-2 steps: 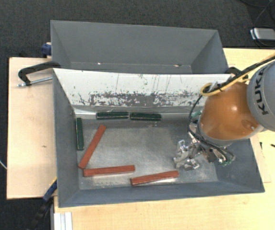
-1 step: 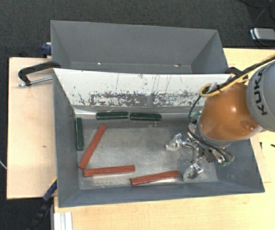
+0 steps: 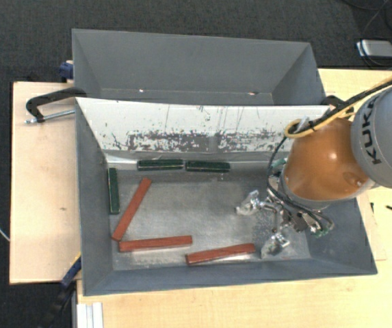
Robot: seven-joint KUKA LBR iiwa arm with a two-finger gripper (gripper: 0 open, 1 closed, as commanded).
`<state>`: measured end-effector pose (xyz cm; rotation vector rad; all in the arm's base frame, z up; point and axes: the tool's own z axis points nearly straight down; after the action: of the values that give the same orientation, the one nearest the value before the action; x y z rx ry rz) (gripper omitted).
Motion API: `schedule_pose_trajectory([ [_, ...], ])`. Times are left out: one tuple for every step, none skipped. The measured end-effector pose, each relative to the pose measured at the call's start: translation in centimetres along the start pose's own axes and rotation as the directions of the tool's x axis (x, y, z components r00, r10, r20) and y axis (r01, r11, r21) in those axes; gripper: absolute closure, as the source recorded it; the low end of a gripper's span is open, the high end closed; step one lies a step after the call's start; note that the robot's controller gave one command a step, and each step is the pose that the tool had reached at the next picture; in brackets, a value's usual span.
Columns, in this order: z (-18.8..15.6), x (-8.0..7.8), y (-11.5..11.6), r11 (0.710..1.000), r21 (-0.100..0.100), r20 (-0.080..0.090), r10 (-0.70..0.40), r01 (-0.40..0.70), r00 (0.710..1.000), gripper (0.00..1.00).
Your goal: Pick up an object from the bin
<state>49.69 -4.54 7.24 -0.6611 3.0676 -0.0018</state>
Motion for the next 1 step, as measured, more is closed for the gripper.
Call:
schedule_pose_trajectory([
  [-0.34,-2.82,6.17,0.992,0.004,-0.002,-0.122,0.122,0.993,1.00],
])
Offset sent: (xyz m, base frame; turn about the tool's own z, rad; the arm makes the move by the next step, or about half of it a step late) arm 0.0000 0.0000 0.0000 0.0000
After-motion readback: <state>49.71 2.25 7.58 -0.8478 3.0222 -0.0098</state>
